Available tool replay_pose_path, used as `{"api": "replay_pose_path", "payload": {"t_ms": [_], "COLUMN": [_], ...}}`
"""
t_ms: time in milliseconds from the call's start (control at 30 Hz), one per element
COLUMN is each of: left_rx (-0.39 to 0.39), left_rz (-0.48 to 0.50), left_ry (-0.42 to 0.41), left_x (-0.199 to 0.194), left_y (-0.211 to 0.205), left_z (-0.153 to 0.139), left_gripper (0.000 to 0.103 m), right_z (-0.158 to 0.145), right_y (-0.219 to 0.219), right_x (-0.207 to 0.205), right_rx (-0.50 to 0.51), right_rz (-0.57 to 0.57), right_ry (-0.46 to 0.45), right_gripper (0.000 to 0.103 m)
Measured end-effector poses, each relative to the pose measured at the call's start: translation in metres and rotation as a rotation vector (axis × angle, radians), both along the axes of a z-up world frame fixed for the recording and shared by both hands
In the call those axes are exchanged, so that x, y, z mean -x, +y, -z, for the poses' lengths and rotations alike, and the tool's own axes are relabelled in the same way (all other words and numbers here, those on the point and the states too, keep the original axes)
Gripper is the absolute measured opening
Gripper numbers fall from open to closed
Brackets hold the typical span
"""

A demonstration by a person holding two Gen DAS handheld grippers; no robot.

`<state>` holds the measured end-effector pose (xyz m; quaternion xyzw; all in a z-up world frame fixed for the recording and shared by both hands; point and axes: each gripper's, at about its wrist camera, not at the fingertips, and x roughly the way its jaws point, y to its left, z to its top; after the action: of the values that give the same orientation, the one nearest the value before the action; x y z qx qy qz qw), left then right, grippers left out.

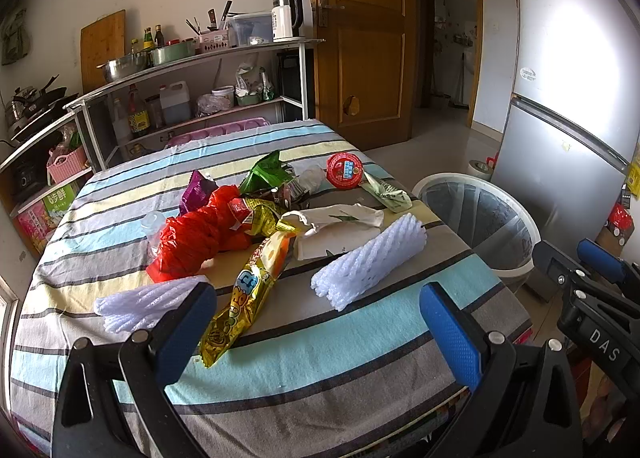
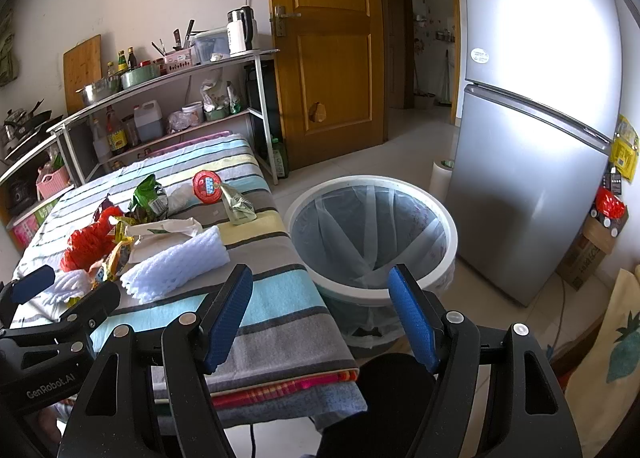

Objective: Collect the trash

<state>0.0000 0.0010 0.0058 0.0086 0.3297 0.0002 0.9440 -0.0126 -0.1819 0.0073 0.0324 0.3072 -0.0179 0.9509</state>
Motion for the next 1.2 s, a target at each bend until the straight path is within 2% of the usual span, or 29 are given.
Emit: {"api": "replay_pose_path", "payload": {"t_ms": [1200], "left_rx": [0.005], "left_rz": [-0.006], "left_ry": [-0.002], "left_x": [0.0037], "left_y": [0.0064], "left_z": [-0.0005], "left_gripper": [0.103], "right_z": [-0.0009], "right_y": [0.0010], "right_x": [0.0008], "right_rx": [-0.001], "right_rz": [-0.006], "right_ry": [0.001], "right_gripper": [0.071]}}
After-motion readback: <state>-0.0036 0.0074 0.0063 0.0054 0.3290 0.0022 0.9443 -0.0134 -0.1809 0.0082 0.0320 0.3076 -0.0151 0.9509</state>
